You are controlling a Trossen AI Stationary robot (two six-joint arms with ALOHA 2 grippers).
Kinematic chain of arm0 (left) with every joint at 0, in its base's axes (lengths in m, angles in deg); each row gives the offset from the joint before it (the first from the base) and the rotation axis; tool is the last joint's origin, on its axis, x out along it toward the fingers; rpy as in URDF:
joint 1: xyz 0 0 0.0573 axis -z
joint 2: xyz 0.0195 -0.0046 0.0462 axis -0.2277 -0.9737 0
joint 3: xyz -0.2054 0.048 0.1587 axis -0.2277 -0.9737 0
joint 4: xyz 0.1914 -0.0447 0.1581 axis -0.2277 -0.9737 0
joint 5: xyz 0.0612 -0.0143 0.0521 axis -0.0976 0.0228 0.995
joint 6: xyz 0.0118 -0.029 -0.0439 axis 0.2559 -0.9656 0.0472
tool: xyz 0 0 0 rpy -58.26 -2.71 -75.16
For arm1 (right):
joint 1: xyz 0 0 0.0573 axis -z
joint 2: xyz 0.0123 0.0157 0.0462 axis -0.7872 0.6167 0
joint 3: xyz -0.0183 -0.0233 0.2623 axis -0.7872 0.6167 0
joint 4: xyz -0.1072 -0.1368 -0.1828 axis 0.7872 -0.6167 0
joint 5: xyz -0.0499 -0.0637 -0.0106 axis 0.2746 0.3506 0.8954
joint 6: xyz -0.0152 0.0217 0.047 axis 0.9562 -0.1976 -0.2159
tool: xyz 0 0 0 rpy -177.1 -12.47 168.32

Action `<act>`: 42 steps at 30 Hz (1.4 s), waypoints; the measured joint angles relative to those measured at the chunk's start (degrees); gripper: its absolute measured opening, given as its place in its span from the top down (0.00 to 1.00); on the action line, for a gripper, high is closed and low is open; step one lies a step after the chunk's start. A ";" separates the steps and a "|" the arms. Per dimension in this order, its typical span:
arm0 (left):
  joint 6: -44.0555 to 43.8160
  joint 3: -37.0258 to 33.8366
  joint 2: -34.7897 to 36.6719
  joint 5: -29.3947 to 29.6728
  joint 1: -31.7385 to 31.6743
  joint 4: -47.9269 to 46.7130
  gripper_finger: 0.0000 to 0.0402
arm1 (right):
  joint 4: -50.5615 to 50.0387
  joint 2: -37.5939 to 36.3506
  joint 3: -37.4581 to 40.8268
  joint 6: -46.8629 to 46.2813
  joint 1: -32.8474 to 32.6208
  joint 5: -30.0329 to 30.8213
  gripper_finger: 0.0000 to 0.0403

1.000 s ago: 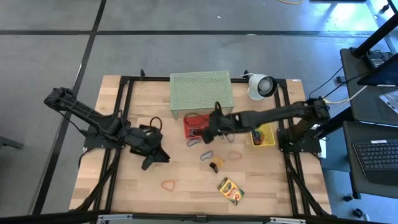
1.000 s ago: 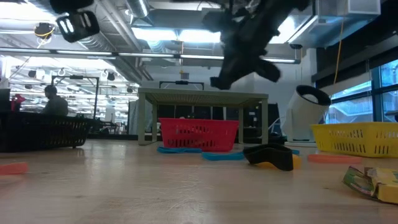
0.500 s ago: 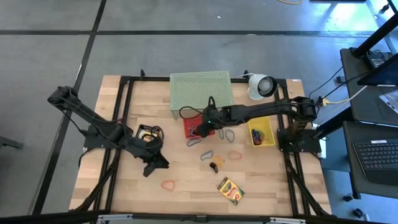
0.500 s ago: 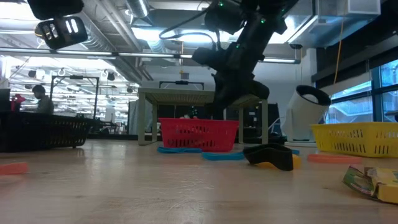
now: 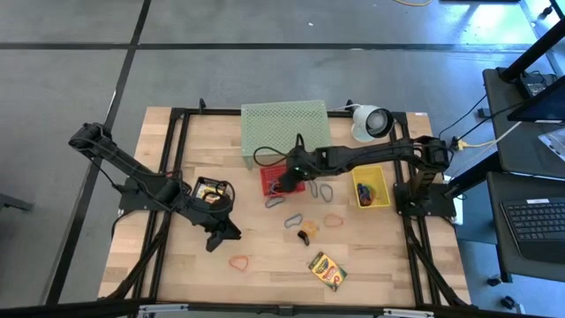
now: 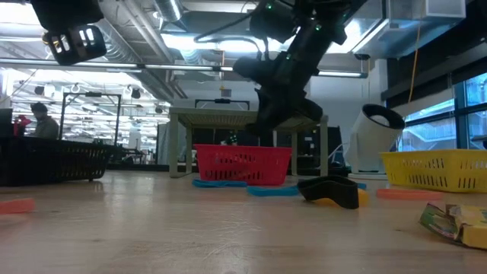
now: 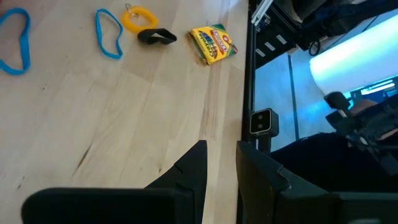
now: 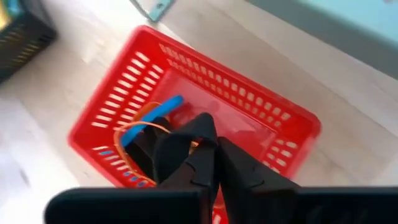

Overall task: Pick & Place Office Desk Supplies
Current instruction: Put the black rubber band into the red bin, then put the orange rubber band into the red bin

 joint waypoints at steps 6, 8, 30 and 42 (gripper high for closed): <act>-0.43 0.00 0.00 0.04 0.00 0.23 0.80 | 3.20 0.43 0.00 1.43 0.00 -1.19 0.83; -0.42 0.00 0.00 0.04 0.00 0.22 0.80 | 3.23 0.74 0.00 1.47 0.02 -1.05 0.76; 12.40 0.52 -6.85 -7.30 4.70 4.84 0.80 | -0.53 -2.29 -10.08 6.07 -8.03 -0.52 0.56; 28.07 21.03 -27.29 -0.77 8.35 -27.28 0.80 | -15.26 -5.91 -22.52 7.76 -15.43 5.39 0.63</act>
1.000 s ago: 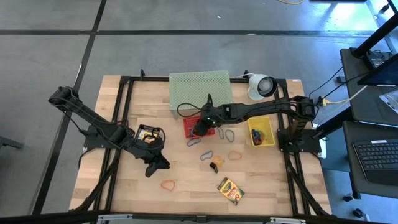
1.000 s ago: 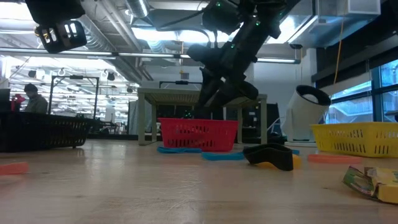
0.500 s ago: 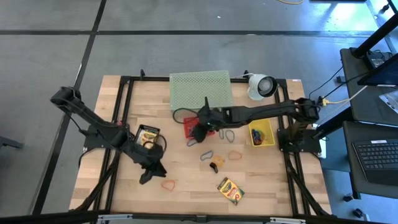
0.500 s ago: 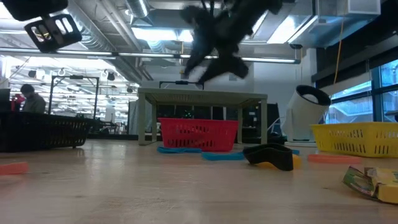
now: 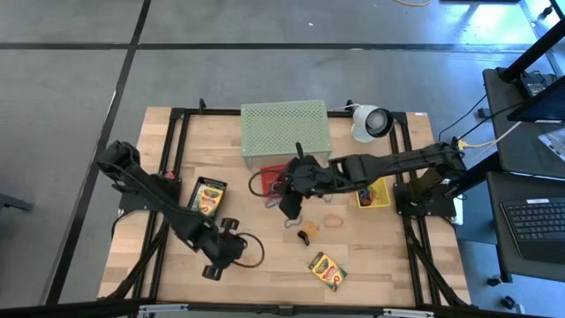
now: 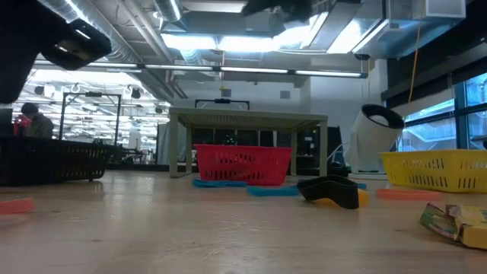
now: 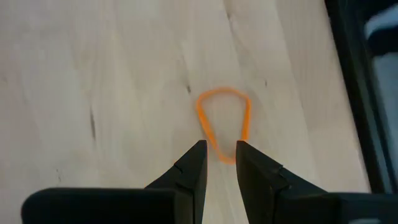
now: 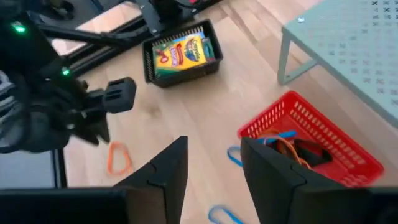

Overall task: Pick & Place Office Desk Supplies
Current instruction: Put the orange rubber band into the red bin

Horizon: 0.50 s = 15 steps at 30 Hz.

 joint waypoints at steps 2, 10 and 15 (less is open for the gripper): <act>1.60 2.06 -2.17 -0.58 0.12 -1.72 0.80 | -3.28 -0.49 -1.88 0.01 -1.31 1.29 0.64; -4.04 3.01 -5.83 -7.30 -0.14 1.06 0.72 | -14.88 -2.20 -6.21 -2.58 -5.90 6.84 0.67; -8.02 3.03 -7.75 -7.91 -0.88 2.04 0.60 | -16.85 -3.82 -6.29 -5.14 -8.55 10.93 0.69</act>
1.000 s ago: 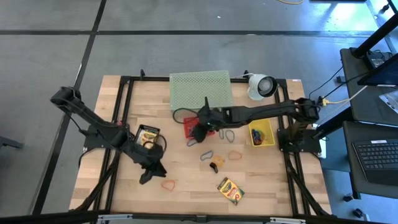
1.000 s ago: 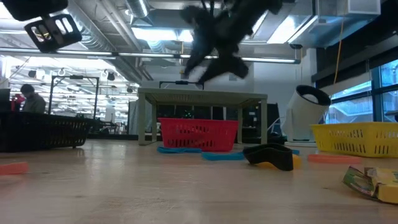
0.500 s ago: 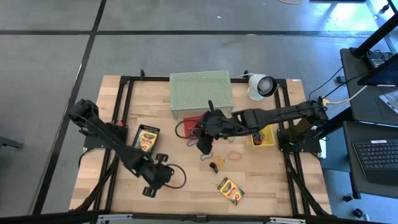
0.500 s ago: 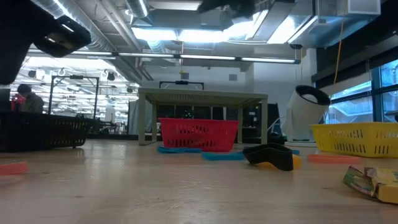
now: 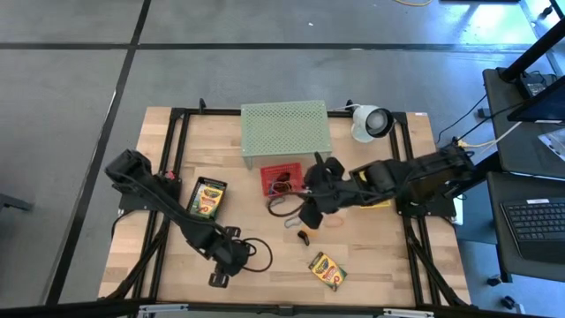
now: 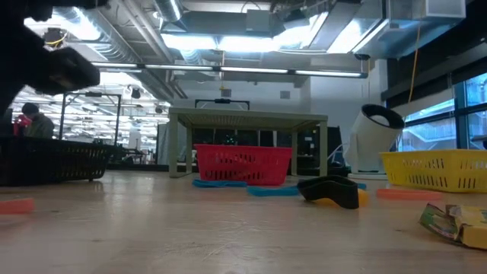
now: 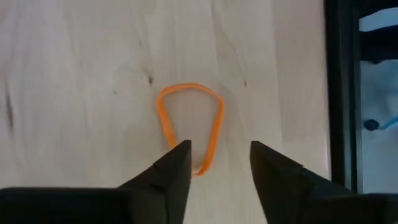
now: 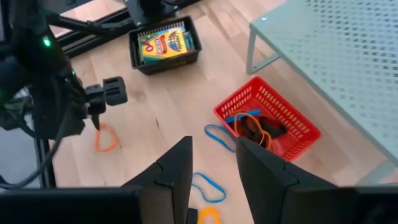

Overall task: Pick & Place Office Desk Supplies
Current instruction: Put the orange rubber band into the red bin

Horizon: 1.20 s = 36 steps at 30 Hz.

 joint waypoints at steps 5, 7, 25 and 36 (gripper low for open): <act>-0.68 -0.22 -2.12 -1.39 -0.36 0.61 0.48 | -1.59 -1.08 0.00 -1.75 -2.15 2.93 0.70; -0.68 -0.22 -3.21 -1.73 -0.36 0.89 0.44 | -2.56 -1.37 0.00 -2.74 -2.79 3.47 0.71; -3.75 0.00 -9.89 9.10 1.49 0.91 0.49 | -4.59 -1.97 0.00 -6.18 -7.32 3.96 0.71; -6.86 -0.11 -10.43 10.69 0.80 -0.38 0.88 | -5.82 -1.97 0.00 -8.33 -8.21 3.96 0.71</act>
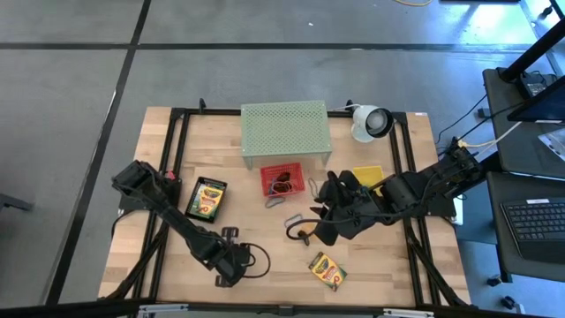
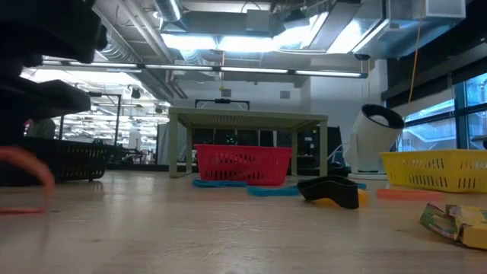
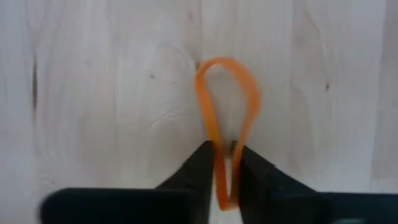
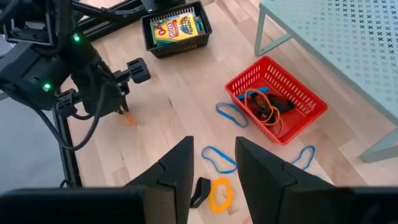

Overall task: Pick & Place Office Desk Supplies
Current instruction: Put the orange rubber band into the red bin

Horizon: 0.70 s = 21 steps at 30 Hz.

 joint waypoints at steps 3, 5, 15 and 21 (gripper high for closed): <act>-0.02 0.00 -0.02 -1.68 -1.05 -0.42 0.98 | 0.00 0.00 0.00 0.01 0.00 0.00 0.71; -0.30 0.16 -0.05 -2.93 -1.71 -0.84 0.99 | 0.00 0.00 0.00 0.01 0.00 -0.09 0.71; -0.45 4.54 3.54 -1.31 -5.05 -6.60 1.00 | -0.31 -1.88 0.02 -0.26 0.00 -1.51 0.71; -1.92 4.76 11.52 1.93 -8.37 -6.99 1.00 | -0.46 -4.65 0.02 -1.77 -0.26 -1.37 0.71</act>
